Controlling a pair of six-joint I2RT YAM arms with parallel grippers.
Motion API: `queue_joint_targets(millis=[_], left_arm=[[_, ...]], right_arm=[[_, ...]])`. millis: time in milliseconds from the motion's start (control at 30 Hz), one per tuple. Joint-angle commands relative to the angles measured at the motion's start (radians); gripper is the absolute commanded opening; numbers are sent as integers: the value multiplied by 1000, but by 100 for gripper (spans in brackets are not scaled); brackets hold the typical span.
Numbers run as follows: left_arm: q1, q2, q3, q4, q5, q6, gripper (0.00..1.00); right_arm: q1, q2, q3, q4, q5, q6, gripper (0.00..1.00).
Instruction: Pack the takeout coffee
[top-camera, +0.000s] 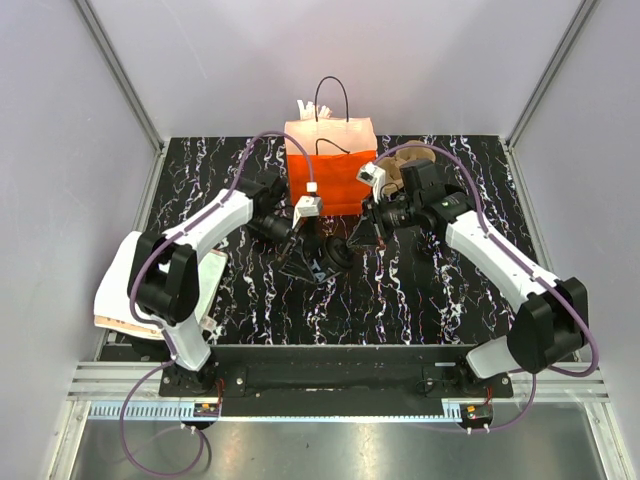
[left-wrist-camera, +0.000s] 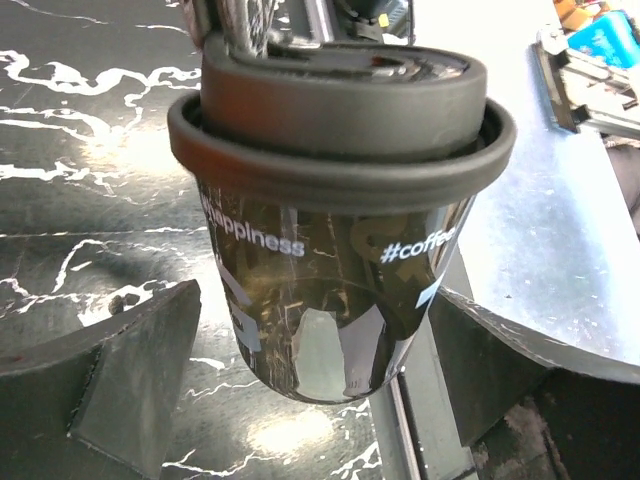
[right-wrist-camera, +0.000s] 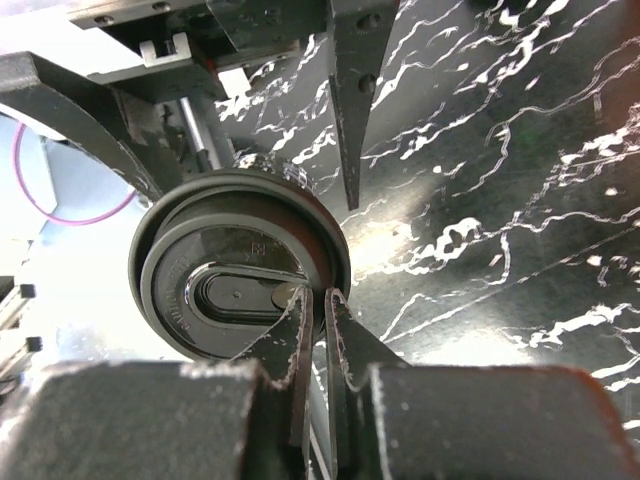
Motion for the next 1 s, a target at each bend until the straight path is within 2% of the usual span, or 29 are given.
queue_joint_targets(millis=[0,167,433,600,967], left_arm=[[13,-82,-39,217,-40,-182,99],[37,-110,-71,405,-118,-376,99],[51,-125,-105,537,-237,-522,99],[50,-162,-160,693,-356,-700,99],[-16,-140,-142,802,-431,-958,99]], right_arm=[[10,-67,60,-27,81,-44,0],[10,-75,90,-69,222,-65,0],[11,-79,126,-149,488,-85,0],[10,-78,103,-179,658,-56,0],[10,34,103,-254,873,4,0]])
